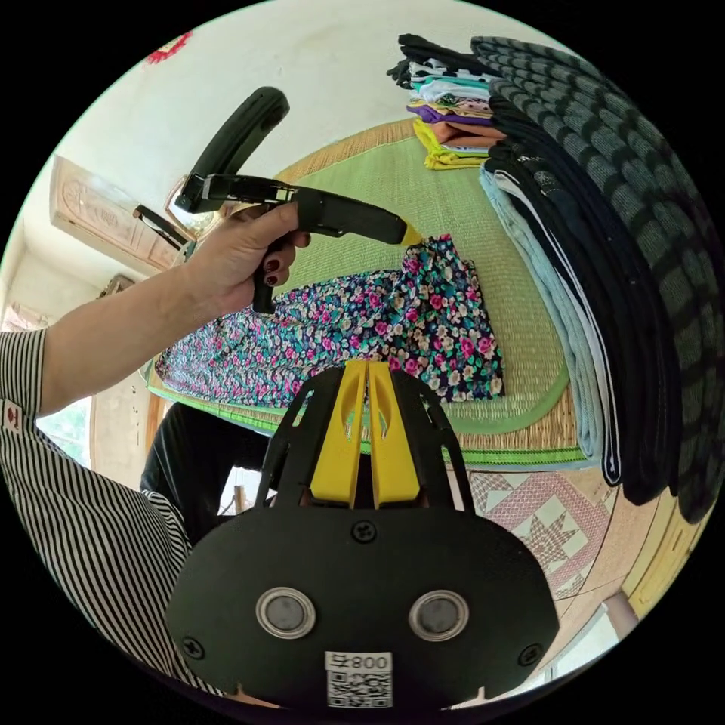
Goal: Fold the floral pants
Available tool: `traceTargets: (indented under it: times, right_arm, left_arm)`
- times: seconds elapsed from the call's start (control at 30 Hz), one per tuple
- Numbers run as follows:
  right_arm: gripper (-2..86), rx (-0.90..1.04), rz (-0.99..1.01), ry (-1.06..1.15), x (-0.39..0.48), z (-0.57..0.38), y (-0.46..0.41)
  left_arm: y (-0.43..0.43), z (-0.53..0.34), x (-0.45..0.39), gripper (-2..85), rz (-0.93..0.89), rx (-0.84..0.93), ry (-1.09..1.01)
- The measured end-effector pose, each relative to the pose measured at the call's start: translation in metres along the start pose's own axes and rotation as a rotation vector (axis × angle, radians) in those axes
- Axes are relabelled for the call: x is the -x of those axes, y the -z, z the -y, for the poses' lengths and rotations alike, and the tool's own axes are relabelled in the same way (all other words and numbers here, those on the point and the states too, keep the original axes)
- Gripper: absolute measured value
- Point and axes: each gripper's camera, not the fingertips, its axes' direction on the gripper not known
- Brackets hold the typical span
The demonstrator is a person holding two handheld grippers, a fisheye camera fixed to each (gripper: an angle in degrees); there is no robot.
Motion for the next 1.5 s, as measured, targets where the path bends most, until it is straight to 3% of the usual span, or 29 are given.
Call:
traceTargets:
  times: [0.43, 0.57, 0.8, 0.93, 1.5]
  right_arm:
    - [0.0, -0.045, -0.131, -0.103, -0.02, 0.011, 0.022]
    - [0.0, 0.046, -0.145, -0.118, -0.023, 0.014, 0.012]
    - [0.7, -0.028, -0.198, -0.122, -0.007, 0.006, 0.034]
    - [1.7, -0.063, -0.29, -0.134, 0.002, 0.005, 0.045]
    - [0.2, -0.011, -0.274, -0.1, 0.019, 0.017, 0.064]
  left_arm:
    - [0.005, -0.001, 0.002, 1.1, -0.033, 0.018, -0.021]
    - [0.009, -0.002, -0.001, 1.2, -0.014, 0.036, -0.05]
    - [0.013, -0.009, -0.001, 0.6, -0.002, 0.112, -0.074]
    - [0.033, -0.023, -0.003, 0.3, -0.043, 0.063, -0.088]
    - [0.104, -0.085, 0.001, 0.4, -0.063, 0.043, -0.101]
